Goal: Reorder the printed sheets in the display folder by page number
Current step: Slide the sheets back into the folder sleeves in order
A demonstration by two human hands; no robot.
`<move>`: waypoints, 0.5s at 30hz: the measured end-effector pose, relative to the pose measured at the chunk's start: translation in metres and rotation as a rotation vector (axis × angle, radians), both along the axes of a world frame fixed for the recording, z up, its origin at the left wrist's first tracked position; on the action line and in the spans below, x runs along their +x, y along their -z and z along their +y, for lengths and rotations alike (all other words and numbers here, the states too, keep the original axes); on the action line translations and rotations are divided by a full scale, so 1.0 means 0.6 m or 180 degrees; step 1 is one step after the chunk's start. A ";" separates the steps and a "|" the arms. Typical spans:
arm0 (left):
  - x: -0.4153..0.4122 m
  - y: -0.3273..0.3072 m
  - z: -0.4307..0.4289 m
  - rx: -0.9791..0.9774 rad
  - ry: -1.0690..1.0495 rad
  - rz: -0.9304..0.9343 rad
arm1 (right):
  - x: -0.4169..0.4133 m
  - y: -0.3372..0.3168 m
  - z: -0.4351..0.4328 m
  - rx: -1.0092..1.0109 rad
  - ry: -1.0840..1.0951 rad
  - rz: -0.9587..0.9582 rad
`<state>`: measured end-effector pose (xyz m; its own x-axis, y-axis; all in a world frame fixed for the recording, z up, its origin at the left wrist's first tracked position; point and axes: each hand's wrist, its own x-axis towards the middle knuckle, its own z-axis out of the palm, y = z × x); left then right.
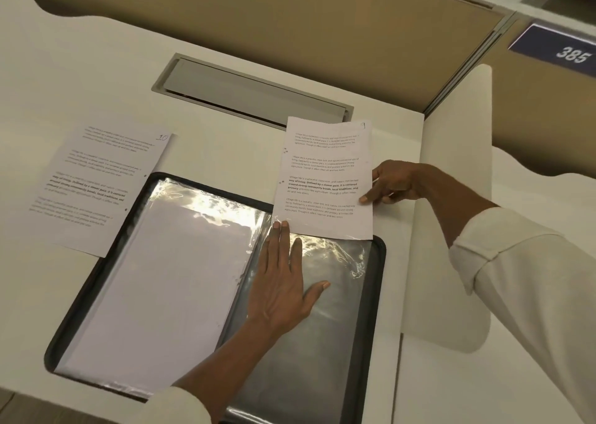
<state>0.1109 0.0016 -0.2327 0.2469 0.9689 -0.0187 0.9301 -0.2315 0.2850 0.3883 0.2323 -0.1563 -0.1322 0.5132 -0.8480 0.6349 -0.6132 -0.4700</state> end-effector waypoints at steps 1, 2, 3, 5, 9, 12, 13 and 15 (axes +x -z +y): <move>0.000 -0.001 0.001 0.0011 -0.0005 -0.0026 | -0.001 0.001 -0.005 -0.0015 0.0036 0.0031; -0.001 -0.001 0.002 0.0036 -0.0013 -0.0067 | -0.004 0.003 -0.010 0.0005 0.0115 0.0078; -0.001 -0.001 0.003 0.0062 -0.0026 -0.0110 | -0.007 0.005 -0.014 0.0045 0.0237 0.0143; -0.003 -0.001 0.005 0.0064 -0.0043 -0.0151 | -0.015 0.010 -0.025 0.0138 0.0491 0.0251; -0.011 -0.002 0.012 0.0080 -0.0056 -0.0142 | -0.026 0.017 -0.045 0.0309 0.0775 0.0331; -0.018 -0.005 0.020 0.0100 0.0005 -0.0126 | -0.028 0.015 -0.051 0.0359 0.0879 0.0406; -0.019 -0.007 0.021 0.0097 0.0006 -0.0146 | -0.030 0.015 -0.054 0.0373 0.0889 0.0420; -0.020 -0.008 0.022 0.0123 0.0035 -0.0183 | -0.031 0.015 -0.057 0.0431 0.0906 0.0436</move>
<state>0.0990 0.0145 -0.2282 0.2572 0.9658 0.0333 0.9098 -0.2536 0.3284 0.3696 0.1980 -0.1655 -0.0754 0.6527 -0.7539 0.3725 -0.6829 -0.6284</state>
